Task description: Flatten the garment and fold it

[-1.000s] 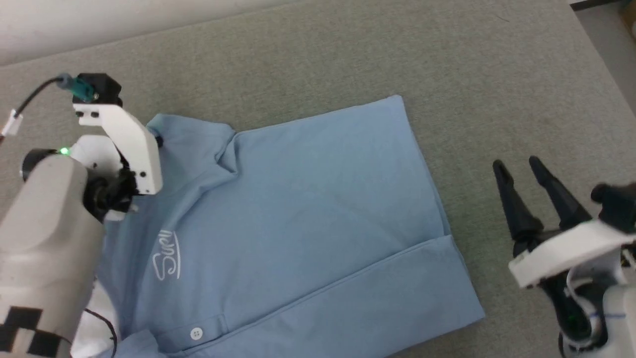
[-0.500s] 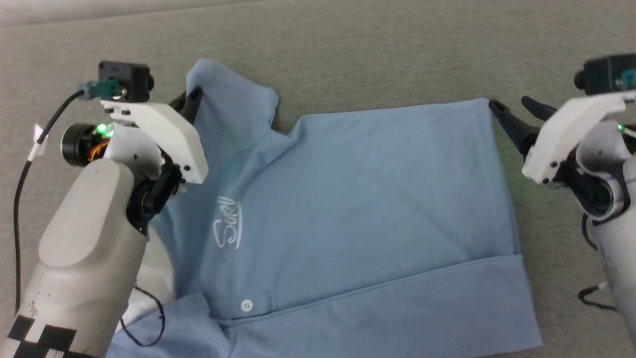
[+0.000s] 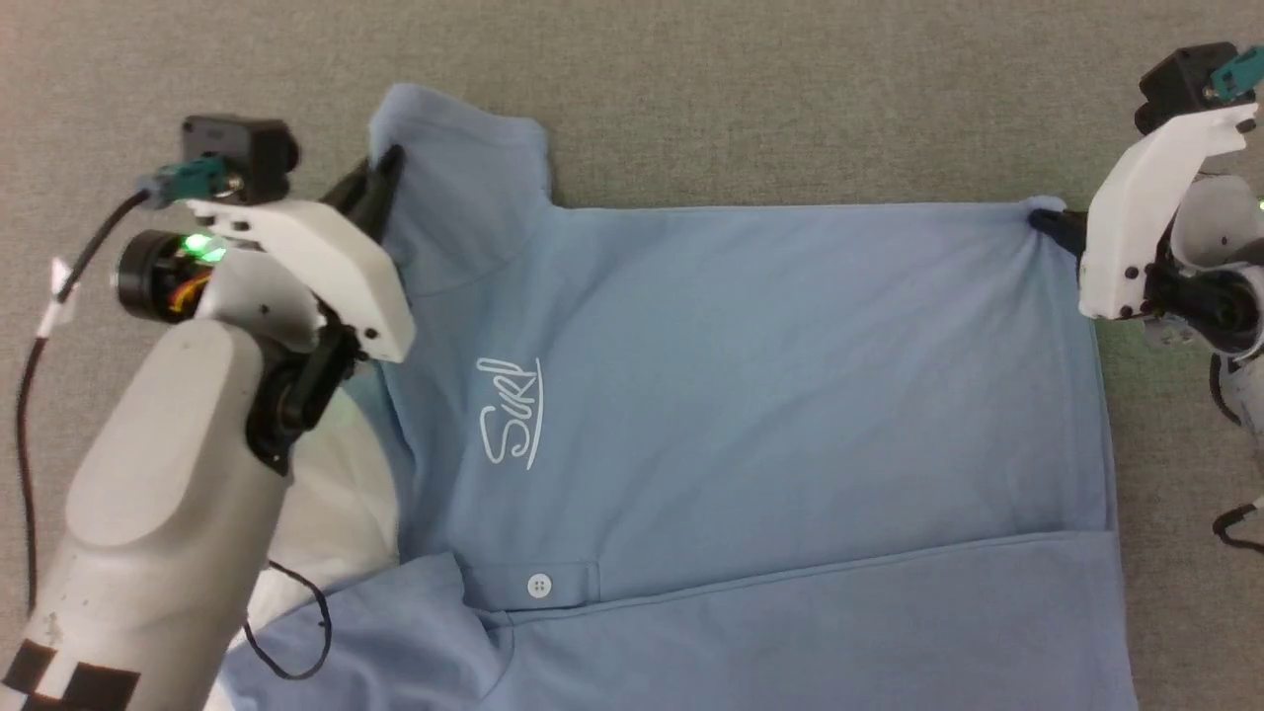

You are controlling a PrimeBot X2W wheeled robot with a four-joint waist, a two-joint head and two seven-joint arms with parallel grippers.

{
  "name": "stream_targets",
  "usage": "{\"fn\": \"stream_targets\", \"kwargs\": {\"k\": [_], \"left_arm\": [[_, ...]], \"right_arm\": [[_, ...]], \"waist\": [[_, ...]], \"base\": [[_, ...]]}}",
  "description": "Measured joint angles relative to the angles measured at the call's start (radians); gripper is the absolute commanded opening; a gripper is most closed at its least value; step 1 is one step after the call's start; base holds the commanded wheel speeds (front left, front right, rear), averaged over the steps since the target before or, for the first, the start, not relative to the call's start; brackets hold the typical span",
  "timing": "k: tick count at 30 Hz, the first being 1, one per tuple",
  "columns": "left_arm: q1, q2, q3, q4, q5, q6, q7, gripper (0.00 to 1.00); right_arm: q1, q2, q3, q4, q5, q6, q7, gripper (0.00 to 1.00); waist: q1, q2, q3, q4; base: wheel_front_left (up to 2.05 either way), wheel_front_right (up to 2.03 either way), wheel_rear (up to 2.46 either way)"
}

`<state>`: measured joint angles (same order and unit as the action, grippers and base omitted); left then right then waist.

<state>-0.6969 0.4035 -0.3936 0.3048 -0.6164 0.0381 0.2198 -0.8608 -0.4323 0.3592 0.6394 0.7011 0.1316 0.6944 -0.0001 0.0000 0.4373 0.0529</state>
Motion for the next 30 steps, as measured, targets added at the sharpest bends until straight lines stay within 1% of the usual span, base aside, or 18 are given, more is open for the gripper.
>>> {"fn": "stream_targets", "kwargs": {"k": [3,5,9,11,14,16,19,23,24,26,27,28,29,30], "left_arm": [[0.002,0.015,0.020,-0.006,0.001,0.012,-0.031,0.00],[0.011,0.032,0.031,-0.018,0.009,0.028,-0.046,0.00],[0.099,0.074,0.054,-0.086,0.013,0.060,-0.064,0.00],[0.179,0.095,0.077,-0.147,0.009,0.092,-0.074,0.00],[0.340,0.124,0.113,-0.249,-0.008,0.157,-0.068,0.00],[0.464,0.133,0.129,-0.326,-0.022,0.202,-0.055,0.00],[0.647,0.134,0.137,-0.423,-0.050,0.265,-0.026,0.00],[0.835,0.115,0.132,-0.493,-0.100,0.310,0.006,0.00],[0.865,0.111,0.123,-0.499,-0.110,0.314,0.018,0.00],[0.887,0.103,0.114,-0.505,-0.122,0.315,0.027,0.00],[0.903,0.092,0.107,-0.508,-0.133,0.315,0.028,0.37],[0.911,0.084,0.099,-0.508,-0.142,0.315,0.035,0.91],[0.918,0.078,0.091,-0.506,-0.149,0.315,0.041,1.00],[0.924,0.073,0.088,-0.503,-0.151,0.314,0.043,1.00]], "right_arm": [[0.015,-0.004,0.012,-0.032,-0.016,0.000,-0.102,0.00],[0.024,-0.011,0.008,-0.074,-0.019,0.000,-0.167,0.00],[0.079,-0.051,-0.007,-0.176,-0.024,0.000,-0.240,0.00],[0.148,-0.067,-0.016,-0.231,-0.024,0.000,-0.260,0.00],[0.284,-0.076,-0.046,-0.294,-0.024,0.001,-0.279,0.00],[0.384,-0.074,-0.072,-0.323,-0.028,0.001,-0.294,0.00],[0.521,-0.044,-0.124,-0.341,-0.032,0.001,-0.319,0.00],[0.667,0.013,-0.193,-0.331,-0.036,0.001,-0.346,0.00],[0.694,0.025,-0.210,-0.323,-0.041,0.001,-0.352,0.04],[0.719,0.037,-0.225,-0.319,-0.047,0.001,-0.358,0.33],[0.741,0.052,-0.243,-0.317,-0.049,0.001,-0.366,0.97],[0.760,0.067,-0.256,-0.320,-0.048,0.001,-0.371,1.00],[0.778,0.081,-0.264,-0.327,-0.049,0.000,-0.375,1.00],[0.796,0.094,-0.271,-0.339,-0.053,0.000,-0.379,1.00]], "waist": [[0.0003,0.0000,-0.021,-0.003],[0.0003,0.0000,-0.041,-0.007],[0.0002,0.0000,-0.093,-0.014],[0.0001,0.0000,-0.123,-0.018],[-0.0001,0.0000,-0.170,-0.024],[-0.0001,0.0000,-0.202,-0.028],[-0.0003,0.0000,-0.246,-0.033],[-0.0004,0.0000,-0.296,-0.037],[-0.0004,0.0000,-0.306,-0.038],[-0.0003,0.0000,-0.314,-0.038],[-0.0003,-0.0001,-0.321,-0.038],[-0.0003,0.0000,-0.327,-0.038],[-0.0002,0.0000,-0.332,-0.039],[-0.0002,0.0000,-0.337,-0.040]], "base": [[0.00,0.00,0.00],[0.00,0.00,0.00],[0.00,0.00,0.00],[0.00,0.00,0.00],[0.00,0.00,0.00],[0.00,0.00,0.00],[0.00,0.00,0.00],[0.00,0.00,0.00],[0.00,0.00,0.00],[0.00,0.00,0.00],[0.00,0.00,0.00],[0.00,0.00,0.00],[0.00,0.00,0.00],[0.00,0.00,0.00]]}}
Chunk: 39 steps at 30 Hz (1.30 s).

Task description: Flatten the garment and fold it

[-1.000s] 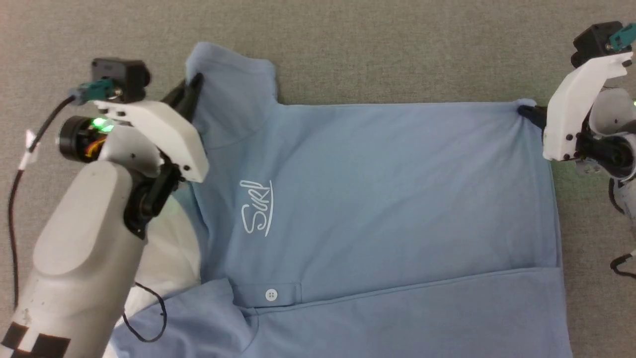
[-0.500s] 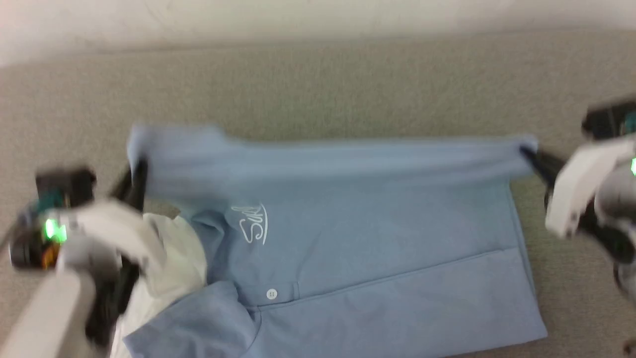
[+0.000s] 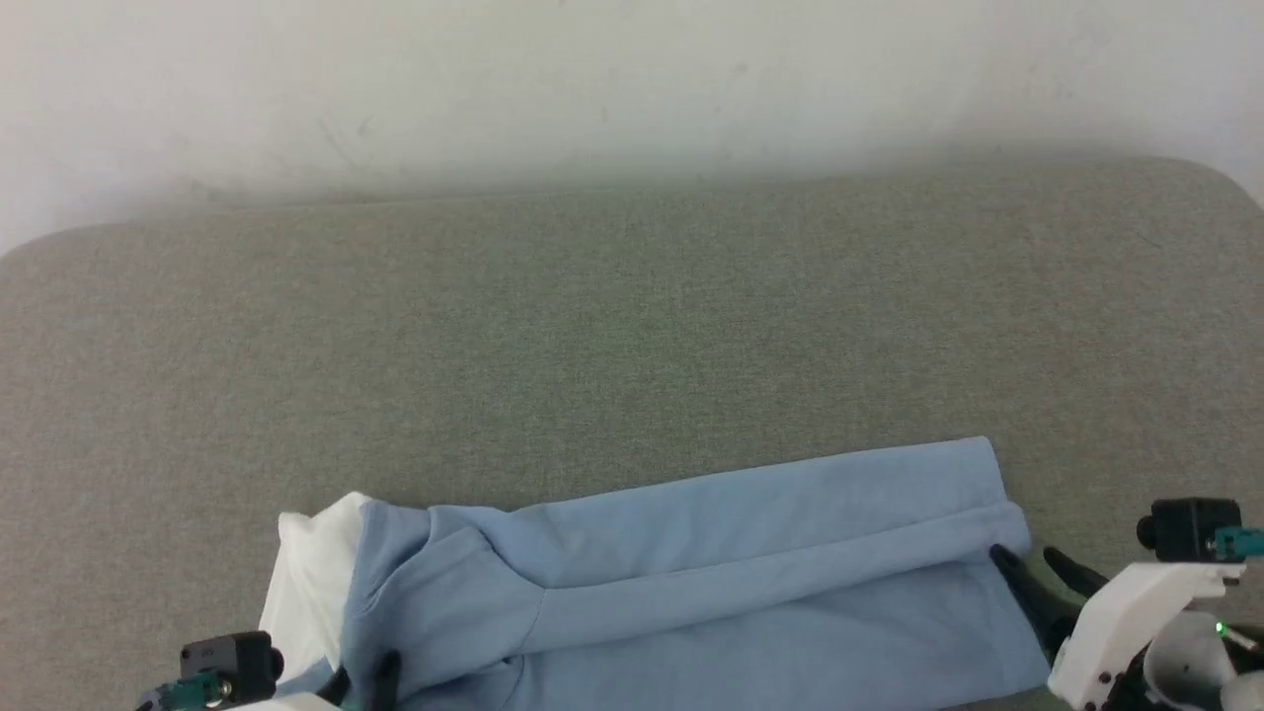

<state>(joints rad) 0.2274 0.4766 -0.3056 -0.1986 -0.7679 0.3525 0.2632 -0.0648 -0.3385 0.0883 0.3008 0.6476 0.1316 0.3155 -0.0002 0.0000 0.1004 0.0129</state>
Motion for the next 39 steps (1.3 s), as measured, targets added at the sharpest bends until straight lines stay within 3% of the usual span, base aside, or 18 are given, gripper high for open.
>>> {"fn": "stream_targets", "kwargs": {"k": [6,12,15,20,26,33,34,36,37,39], "left_arm": [[0.009,-0.008,0.038,0.006,0.026,-0.011,-0.126,1.00],[-0.038,-0.017,0.086,0.034,0.095,-0.056,-0.347,1.00],[-0.071,-0.024,0.088,0.075,0.126,-0.105,-0.455,1.00],[-0.129,-0.059,0.106,0.153,0.219,-0.150,-0.518,1.00],[-0.177,-0.158,0.168,0.143,0.365,-0.195,-0.520,1.00],[-0.177,-0.247,0.229,0.165,0.441,-0.260,-0.520,1.00],[-0.177,-0.257,0.238,0.168,0.452,-0.269,-0.520,1.00],[-0.177,-0.272,0.255,0.173,0.466,-0.283,-0.520,1.00],[-0.177,-0.279,0.263,0.177,0.475,-0.291,-0.520,1.00],[-0.176,-0.288,0.282,0.182,0.487,-0.301,-0.520,1.00]], "right_arm": [[0.123,0.039,-0.050,-0.138,-0.017,0.000,-0.003,1.00],[0.176,0.058,-0.158,-0.294,-0.051,0.000,0.012,1.00],[0.168,0.059,-0.195,-0.307,-0.081,0.000,0.056,1.00],[0.081,0.056,-0.190,-0.235,-0.085,0.000,0.161,1.00],[-0.053,0.055,-0.124,-0.076,-0.082,0.000,0.242,1.00],[-0.143,0.063,-0.035,0.096,-0.035,0.000,0.332,0.99],[-0.153,0.053,-0.018,0.104,-0.027,-0.001,0.357,0.59],[-0.168,0.041,-0.002,0.111,0.011,-0.002,0.399,0.11],[-0.173,0.033,0.008,0.111,0.025,-0.002,0.412,0.00],[-0.176,0.026,0.026,0.106,0.042,-0.002,0.419,0.00]], "waist": [[0.0001,0.0000,-0.023,-0.017],[0.0002,0.0000,-0.042,-0.039],[0.0001,0.0000,-0.049,-0.048],[0.0002,0.0000,-0.037,-0.045],[0.0003,0.0000,-0.002,-0.015],[0.0002,0.0000,0.034,0.026],[0.0002,0.0000,0.037,0.030],[0.0002,0.0000,0.042,0.036],[0.0003,0.0000,0.043,0.036],[0.0002,0.0000,0.042,0.032]], "base": [[0.00,0.00,0.00],[0.00,0.00,0.00],[0.00,0.00,0.00],[0.00,0.00,0.00],[0.00,0.00,0.00],[0.00,0.00,0.00],[0.00,0.00,0.00],[0.00,0.00,0.00],[0.00,0.00,0.00],[0.00,0.00,0.00]]}}
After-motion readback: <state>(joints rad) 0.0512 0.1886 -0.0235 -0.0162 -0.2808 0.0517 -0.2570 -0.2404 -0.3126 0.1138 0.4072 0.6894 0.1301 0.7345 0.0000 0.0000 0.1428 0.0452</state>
